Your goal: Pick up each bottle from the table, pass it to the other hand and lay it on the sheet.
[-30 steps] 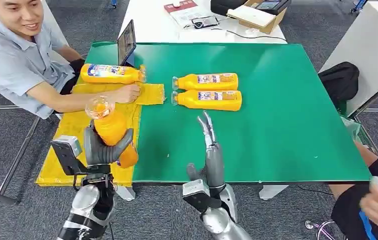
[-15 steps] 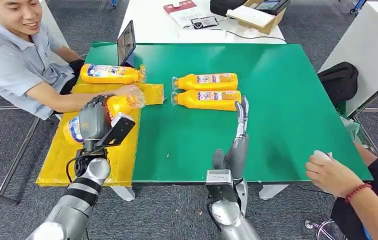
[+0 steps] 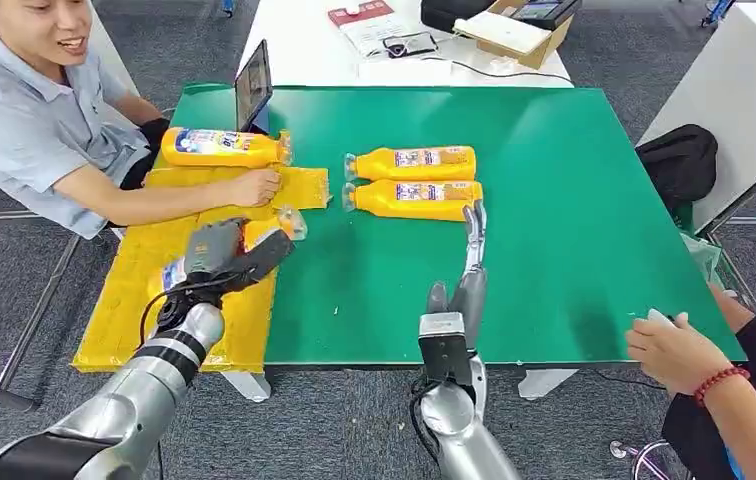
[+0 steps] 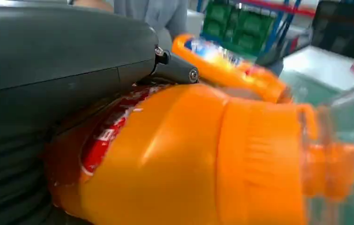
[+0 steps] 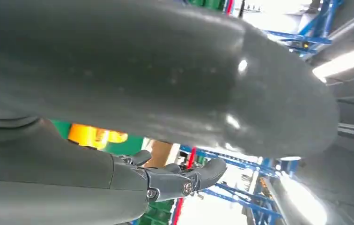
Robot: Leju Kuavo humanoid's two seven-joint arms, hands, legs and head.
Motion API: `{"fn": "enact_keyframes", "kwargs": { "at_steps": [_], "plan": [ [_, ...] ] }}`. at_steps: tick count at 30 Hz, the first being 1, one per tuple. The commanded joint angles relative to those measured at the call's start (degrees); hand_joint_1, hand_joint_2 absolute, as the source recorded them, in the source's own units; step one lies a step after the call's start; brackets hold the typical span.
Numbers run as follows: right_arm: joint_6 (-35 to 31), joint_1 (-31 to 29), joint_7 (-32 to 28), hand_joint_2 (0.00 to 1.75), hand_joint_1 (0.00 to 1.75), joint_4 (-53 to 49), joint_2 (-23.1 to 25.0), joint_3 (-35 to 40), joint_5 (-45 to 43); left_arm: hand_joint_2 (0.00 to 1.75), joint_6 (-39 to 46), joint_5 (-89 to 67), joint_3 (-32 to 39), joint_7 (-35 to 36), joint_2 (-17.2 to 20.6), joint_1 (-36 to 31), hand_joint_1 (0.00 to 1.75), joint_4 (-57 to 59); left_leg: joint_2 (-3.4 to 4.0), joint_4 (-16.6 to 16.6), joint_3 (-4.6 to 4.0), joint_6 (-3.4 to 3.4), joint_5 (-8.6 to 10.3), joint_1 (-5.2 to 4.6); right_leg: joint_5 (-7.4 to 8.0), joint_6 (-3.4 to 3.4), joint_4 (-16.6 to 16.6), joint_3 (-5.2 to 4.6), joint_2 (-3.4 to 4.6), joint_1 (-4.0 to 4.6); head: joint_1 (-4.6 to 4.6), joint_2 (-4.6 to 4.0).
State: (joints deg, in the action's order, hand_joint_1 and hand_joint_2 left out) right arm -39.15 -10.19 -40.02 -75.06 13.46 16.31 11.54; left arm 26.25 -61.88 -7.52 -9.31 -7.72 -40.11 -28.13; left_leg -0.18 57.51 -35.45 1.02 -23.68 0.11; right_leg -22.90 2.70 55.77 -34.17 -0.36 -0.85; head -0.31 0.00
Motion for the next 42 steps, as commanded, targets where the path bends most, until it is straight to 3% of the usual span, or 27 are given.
{"fn": "enact_keyframes", "kwargs": {
  "at_steps": [1, 7, 10, 12, 13, 15, 16, 17, 30, 31, 42],
  "plan": [
    [-0.16, -3.44, 0.02, 0.0, 0.0, 7.54, -0.78, -0.91, -0.32, 0.0, -3.3, 1.71, 2.43, -0.44, 0.17, -4.64, 1.75, 8.82, 0.06, 0.02, 0.22, -0.06, -0.13, 0.07, -0.09, -0.1, -0.02, 0.22, 0.07, 0.07, 0.0, 0.0],
    [-0.09, -4.73, 0.02, 0.0, 0.0, 9.02, -1.75, -1.19, -0.26, 0.0, -12.29, 4.6, 1.76, -3.28, -2.21, -2.53, 1.75, 8.3, 0.0, -0.03, 0.25, -0.05, -0.09, 0.02, -0.07, -0.09, -0.06, 0.27, 0.01, 0.03, -0.04, 0.0],
    [-0.65, -5.24, 0.02, 0.0, 0.0, 9.29, -2.27, -0.86, -0.05, 0.0, -11.77, 2.92, -1.09, -3.09, -2.27, -1.05, 1.75, 7.96, -0.06, -0.1, 0.3, -0.03, -0.04, 0.0, -0.04, -0.08, -0.12, 0.32, -0.04, 0.0, -0.04, 0.0],
    [-0.85, -5.3, 0.02, 0.0, 0.0, 9.2, -2.37, -0.8, 0.39, 0.0, -11.5, 2.79, -1.84, -3.25, -2.3, -0.44, 1.52, 7.96, -0.05, -0.08, 0.31, -0.02, -0.04, -0.03, -0.04, -0.06, -0.08, 0.33, -0.04, -0.04, -0.02, 0.0],
    [-0.85, -5.36, 0.02, 0.0, 0.0, 9.36, -2.34, -0.81, 0.67, 0.0, -12.4, 3.41, -1.6, -3.56, -2.37, -0.29, 1.5, 8.09, -0.03, -0.1, 0.44, -0.03, -0.06, -0.03, -0.05, -0.09, -0.1, 0.46, -0.01, -0.04, -0.04, 0.0],
    [-0.85, -5.41, 0.02, 0.0, 0.0, 9.5, -2.31, -1.15, 1.39, 0.0, -15.44, 5.62, -0.89, -4.66, -2.57, -0.02, 1.01, 7.89, 0.01, -0.09, 0.48, -0.04, -0.08, -0.01, -0.06, -0.11, -0.1, 0.49, 0.02, -0.02, -0.04, 0.0],
    [-0.85, -5.51, 0.02, 0.0, 0.0, 9.65, -2.45, -1.15, 1.3, 0.0, -17.94, 6.89, -0.57, -5.15, -2.76, 0.02, 0.24, 7.91, 0.01, -0.11, 0.47, -0.03, -0.06, -0.02, -0.04, -0.09, -0.12, 0.49, 0.03, -0.03, -0.02, 0.0],
    [-0.85, -5.78, 0.02, 0.0, 0.0, 9.95, -2.65, -1.13, 1.26, 0.0, -21.68, 9.48, 0.39, -5.98, -2.99, 0.24, 0.14, 7.78, -0.03, -0.13, 0.47, -0.01, -0.03, -0.04, -0.04, -0.07, -0.12, 0.5, -0.02, -0.05, -0.02, 0.0],
    [-0.85, -5.78, 0.02, 0.0, 0.0, 9.95, -2.65, -1.13, 1.26, 0.0, -21.68, 9.48, 0.39, -5.98, -2.99, 0.24, 0.14, 7.78, -0.01, -0.06, 0.56, 0.02, 0.0, -0.03, -0.02, -0.08, -0.05, 0.57, -0.13, -0.04, -0.04, 0.0],
    [-0.85, -5.88, 0.02, 0.0, 0.0, 10.04, -2.64, -1.18, 1.42, 0.0, -23.11, 10.46, 0.74, -6.42, -3.07, 0.34, 0.03, 7.73, -0.03, -0.06, 0.51, 0.03, 0.02, -0.01, -0.01, -0.06, -0.06, 0.53, -0.16, -0.02, -0.02, 0.0],
    [-0.85, -5.39, 0.02, 0.0, 0.0, 9.78, -3.01, -2.95, 3.69, 0.0, -28.0, 16.17, -3.53, -12.28, -2.93, 6.27, 0.0, 2.6, 0.0, -0.14, 0.64, 0.04, 0.01, -0.05, -0.01, -0.08, -0.13, 0.66, -0.1, -0.05, -0.02, 0.0]
  ]
}}
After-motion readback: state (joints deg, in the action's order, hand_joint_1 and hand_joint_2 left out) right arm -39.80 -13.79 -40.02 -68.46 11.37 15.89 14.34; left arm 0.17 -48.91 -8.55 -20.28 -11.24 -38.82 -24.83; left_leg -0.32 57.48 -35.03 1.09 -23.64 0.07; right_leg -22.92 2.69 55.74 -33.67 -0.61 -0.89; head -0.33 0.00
